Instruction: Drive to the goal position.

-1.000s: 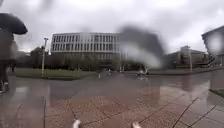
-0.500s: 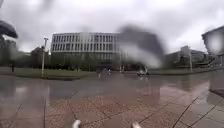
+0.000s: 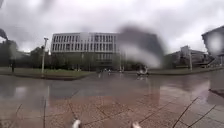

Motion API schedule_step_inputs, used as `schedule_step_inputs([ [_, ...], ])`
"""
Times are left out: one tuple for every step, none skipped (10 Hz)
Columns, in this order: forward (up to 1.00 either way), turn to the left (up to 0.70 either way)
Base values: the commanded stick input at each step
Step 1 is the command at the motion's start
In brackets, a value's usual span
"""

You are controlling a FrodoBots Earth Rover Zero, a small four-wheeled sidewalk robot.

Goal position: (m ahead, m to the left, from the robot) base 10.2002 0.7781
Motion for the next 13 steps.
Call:
schedule_step_inputs([
  [0.44, 0.00],
  [0.70, 0.00],
  [0.70, 0.00],
  [0.70, 0.00],
  [0.70, 0.00],
  [0.70, 0.00],
  [0.70, 0.00],
  [0.70, 0.00],
  [0.70, 0.00],
  [0.70, 0.00],
  [0.56, 0.00],
  [0.06, 0.00],
  [-0.20, 0.00],
])
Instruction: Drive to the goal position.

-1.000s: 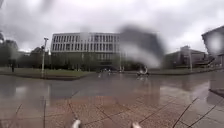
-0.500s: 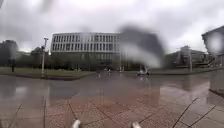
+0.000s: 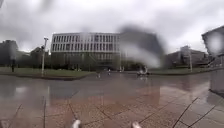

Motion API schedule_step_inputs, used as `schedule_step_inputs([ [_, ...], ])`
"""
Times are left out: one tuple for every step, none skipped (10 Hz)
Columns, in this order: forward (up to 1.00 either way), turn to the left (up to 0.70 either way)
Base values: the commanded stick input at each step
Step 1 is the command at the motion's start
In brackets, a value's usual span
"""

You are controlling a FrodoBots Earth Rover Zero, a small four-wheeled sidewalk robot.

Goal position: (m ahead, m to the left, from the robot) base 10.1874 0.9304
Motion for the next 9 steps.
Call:
schedule_step_inputs([
  [-0.61, 0.00],
  [-0.66, 0.00],
  [-0.48, 0.00],
  [0.01, 0.00],
  [0.16, 0.00],
  [0.54, 0.00],
  [0.70, 0.00],
  [0.70, 0.00],
  [0.70, 0.00],
])
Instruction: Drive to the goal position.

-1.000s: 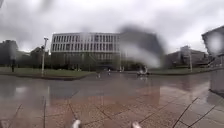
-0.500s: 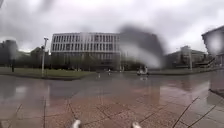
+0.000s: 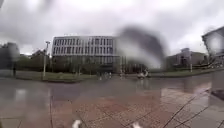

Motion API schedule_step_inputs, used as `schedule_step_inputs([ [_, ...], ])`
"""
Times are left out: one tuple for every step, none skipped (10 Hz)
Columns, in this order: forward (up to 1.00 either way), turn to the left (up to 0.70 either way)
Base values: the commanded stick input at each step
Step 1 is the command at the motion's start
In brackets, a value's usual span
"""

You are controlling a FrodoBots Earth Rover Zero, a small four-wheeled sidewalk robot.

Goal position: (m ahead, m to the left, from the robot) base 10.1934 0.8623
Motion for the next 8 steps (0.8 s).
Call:
schedule_step_inputs([
  [0.70, 0.00],
  [0.70, 0.00],
  [0.70, 0.00],
  [0.70, 0.00],
  [0.70, 0.00],
  [0.70, 0.00],
  [0.70, 0.00],
  [0.70, 0.00],
])
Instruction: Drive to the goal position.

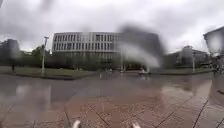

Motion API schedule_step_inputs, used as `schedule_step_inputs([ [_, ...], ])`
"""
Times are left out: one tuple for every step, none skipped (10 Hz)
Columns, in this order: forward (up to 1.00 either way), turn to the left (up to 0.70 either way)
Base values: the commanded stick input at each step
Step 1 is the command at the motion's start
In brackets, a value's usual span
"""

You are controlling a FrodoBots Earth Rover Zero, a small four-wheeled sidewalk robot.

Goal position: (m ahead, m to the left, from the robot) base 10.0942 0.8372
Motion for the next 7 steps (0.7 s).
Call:
schedule_step_inputs([
  [0.70, 0.00],
  [0.70, -0.11],
  [0.70, -0.33],
  [0.70, -0.17],
  [0.70, 0.00],
  [0.70, 0.00],
  [0.70, 0.00],
])
